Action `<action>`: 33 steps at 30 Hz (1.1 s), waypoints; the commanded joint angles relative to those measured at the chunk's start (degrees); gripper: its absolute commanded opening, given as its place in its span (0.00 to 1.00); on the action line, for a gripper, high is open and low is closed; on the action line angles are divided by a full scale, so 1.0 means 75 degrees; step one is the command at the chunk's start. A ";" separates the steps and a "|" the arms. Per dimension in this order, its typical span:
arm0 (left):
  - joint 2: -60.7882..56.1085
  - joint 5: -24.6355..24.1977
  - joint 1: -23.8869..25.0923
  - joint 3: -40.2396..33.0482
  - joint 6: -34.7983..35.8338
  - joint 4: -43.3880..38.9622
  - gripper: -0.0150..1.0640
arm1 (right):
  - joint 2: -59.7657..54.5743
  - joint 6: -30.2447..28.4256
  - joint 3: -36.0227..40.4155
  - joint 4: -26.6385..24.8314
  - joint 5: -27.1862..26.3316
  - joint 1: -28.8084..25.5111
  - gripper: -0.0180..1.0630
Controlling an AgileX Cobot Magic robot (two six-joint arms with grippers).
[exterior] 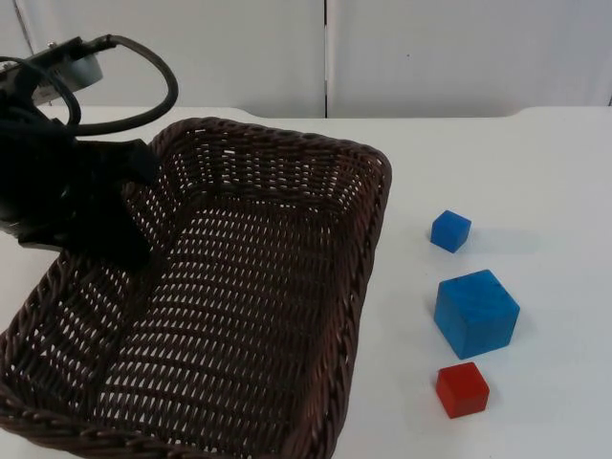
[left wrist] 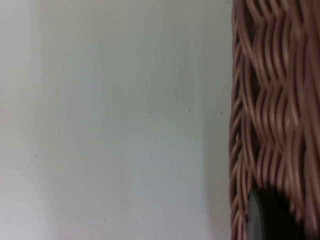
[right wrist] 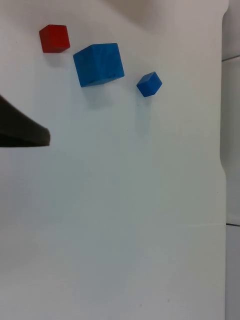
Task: Pick up the basket with the left hand and place the largest block into the basket with the right hand.
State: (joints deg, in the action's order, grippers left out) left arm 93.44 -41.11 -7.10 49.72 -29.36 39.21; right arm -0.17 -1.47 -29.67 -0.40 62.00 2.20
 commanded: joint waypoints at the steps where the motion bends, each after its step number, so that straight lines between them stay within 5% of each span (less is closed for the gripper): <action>1: -0.0118 -0.0099 -0.0016 -0.0021 0.0068 0.0292 0.02 | 0.0023 -0.0004 0.0013 -0.0006 -0.0025 -0.0040 0.99; 14: -0.0118 -0.0085 -0.0016 -0.0021 0.0068 0.0323 0.02 | -0.0582 -0.0178 -0.0428 0.0053 -0.0692 -0.0040 0.99; 19: -0.0118 -0.0085 -0.0016 -0.0021 0.0068 0.0339 0.02 | -0.2214 -0.0178 -0.1024 0.0053 -0.1377 -0.0040 0.99; 33: -0.0118 -0.0085 -0.0016 -0.0021 0.0068 0.0339 0.02 | -0.5538 -0.0178 -0.2206 0.0053 -0.1850 -0.0040 0.99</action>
State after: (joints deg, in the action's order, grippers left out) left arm 93.44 -41.11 -7.10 49.72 -29.36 39.57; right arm -40.09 -2.52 -45.54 -0.40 49.29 2.20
